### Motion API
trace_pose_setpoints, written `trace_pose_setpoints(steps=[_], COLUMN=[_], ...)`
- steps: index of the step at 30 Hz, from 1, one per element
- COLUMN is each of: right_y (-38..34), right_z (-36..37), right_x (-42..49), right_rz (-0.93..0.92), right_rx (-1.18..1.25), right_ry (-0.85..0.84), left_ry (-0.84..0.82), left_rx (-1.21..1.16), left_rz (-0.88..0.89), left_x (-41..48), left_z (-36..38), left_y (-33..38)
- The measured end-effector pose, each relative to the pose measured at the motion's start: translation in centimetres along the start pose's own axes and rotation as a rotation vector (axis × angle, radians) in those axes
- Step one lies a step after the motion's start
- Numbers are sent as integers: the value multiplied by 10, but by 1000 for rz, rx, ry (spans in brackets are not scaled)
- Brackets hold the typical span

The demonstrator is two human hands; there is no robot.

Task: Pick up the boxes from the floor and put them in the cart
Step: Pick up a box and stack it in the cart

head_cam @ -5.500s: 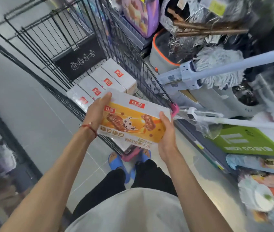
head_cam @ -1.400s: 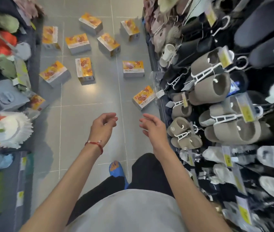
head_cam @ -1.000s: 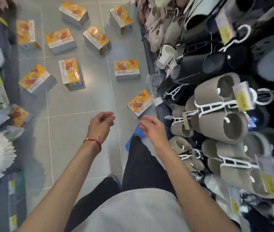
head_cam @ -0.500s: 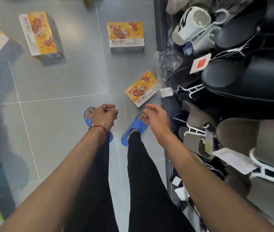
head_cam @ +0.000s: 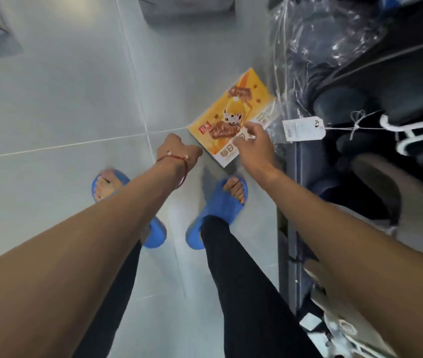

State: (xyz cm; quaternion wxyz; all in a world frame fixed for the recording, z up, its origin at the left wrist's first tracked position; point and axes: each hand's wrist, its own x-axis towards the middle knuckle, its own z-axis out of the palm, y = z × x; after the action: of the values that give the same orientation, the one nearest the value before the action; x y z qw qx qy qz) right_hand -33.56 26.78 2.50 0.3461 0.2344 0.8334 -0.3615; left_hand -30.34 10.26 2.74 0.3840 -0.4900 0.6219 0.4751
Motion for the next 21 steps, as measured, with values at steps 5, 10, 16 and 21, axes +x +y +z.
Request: trace_pose_setpoints(steps=[5,10,16,21], right_y=[28,42,46,34], right_z=[4,7,2,-4], right_x=[72,109,130,135], right_rz=[-118,-168,-177,-114], right_rx=[-199,-462,-406,-305], right_ry=[24,48,172,154], left_ry=[-38,-39,8,28], left_rx=[-29,-92,-170,-219], left_rz=[-40,-99,-152,-104], left_x=[65,98,124,130], left_z=[31,57,67,59], left_y=[5,14,8,3])
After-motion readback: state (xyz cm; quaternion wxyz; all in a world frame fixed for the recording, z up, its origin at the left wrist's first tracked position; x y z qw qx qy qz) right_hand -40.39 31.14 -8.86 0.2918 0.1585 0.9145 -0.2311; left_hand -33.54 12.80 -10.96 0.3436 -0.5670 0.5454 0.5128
